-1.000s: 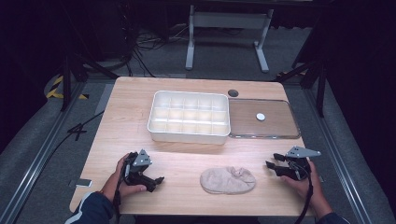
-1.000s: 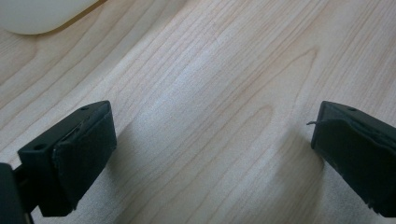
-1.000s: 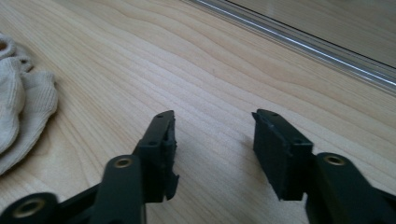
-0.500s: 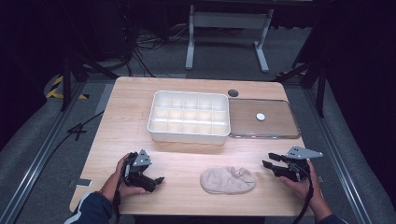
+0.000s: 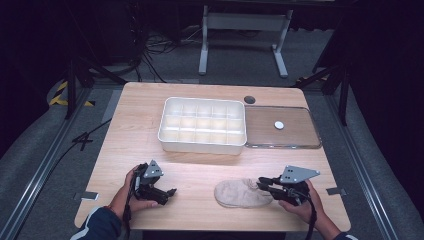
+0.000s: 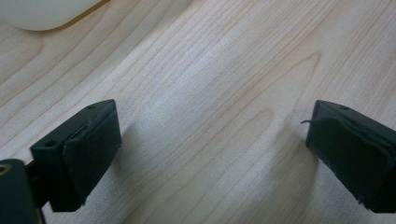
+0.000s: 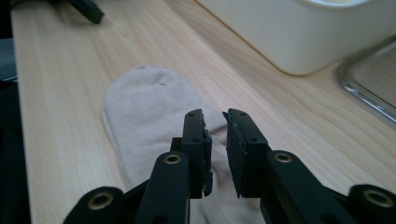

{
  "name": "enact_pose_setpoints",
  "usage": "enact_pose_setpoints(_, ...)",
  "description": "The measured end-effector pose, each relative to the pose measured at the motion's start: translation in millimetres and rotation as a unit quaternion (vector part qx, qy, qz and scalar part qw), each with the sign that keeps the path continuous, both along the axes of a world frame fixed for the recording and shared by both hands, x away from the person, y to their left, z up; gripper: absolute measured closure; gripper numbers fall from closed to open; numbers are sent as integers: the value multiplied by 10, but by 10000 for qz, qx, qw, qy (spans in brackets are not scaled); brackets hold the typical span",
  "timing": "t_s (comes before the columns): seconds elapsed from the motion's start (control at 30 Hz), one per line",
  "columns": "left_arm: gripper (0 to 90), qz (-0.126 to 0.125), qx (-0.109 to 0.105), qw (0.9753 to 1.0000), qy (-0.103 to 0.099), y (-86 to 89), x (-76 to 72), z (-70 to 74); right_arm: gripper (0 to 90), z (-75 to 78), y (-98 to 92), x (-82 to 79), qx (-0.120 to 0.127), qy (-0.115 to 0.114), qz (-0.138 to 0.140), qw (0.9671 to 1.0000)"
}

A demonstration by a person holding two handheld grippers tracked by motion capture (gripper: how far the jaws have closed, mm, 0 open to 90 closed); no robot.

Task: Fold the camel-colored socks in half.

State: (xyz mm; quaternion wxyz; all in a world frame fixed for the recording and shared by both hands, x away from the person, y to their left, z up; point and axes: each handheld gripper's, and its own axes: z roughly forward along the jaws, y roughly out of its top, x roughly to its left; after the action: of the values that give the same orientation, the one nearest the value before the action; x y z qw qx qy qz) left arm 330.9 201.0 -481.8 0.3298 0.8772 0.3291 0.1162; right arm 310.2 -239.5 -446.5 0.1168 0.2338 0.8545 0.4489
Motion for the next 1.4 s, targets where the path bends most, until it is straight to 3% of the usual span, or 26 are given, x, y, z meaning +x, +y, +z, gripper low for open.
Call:
enact_pose_setpoints(0.17, 81, 79, 18, 10000, 14, 4, 1, 14, 883, -91, 257, -46, -258, 73, 452, 9986)
enact_pose_setpoints(0.43, 197, 384, 40, 9993, 32, -32, 67, 55, 887, -278, 546, -57, -712, 210, 646, 9952)
enact_pose_setpoints(0.5, 282, 343, -261, 9990, 154, -103, 87, 65, 888, -302, 623, -49, -655, 220, 663, 9954)
enact_pose_setpoints(0.53, 306, 343, -261, 9990, 154, -103, 87, 65, 888, -302, 623, -49, -655, 220, 663, 9954)
enact_pose_setpoints(0.73, 369, -32, -698, 9974, 170, -501, 48, 121, 890, -327, 810, -44, -567, 171, 593, 9965)
enact_pose_setpoints(0.83, 371, -172, -718, 9972, 125, -634, 27, 138, 890, -323, 886, -54, -617, 110, 627, 9961)
enact_pose_setpoints(0.87, 356, -225, -776, 9966, 148, -768, 10, 149, 890, -323, 942, -60, -670, 43, 648, 9956)
enact_pose_setpoints(1.07, 340, -337, -780, 9963, 128, -957, 5, 141, 890, -321, 980, -40, -659, 39, 683, 9955)
enact_pose_setpoints(1.13, 334, -355, -582, 9976, 115, -1020, -4, 108, 890, -321, 995, -44, -697, 2, 685, 9952)
enact_pose_setpoints(1.23, 338, -357, -475, 9981, 172, -1031, 5, 75, 890, -323, 1000, -54, -719, -69, 693, 9950)
enact_pose_setpoints(1.4, 334, -316, -235, 9992, 81, -1092, -28, 53, 891, -325, 1003, -51, -710, -68, 671, 9952)
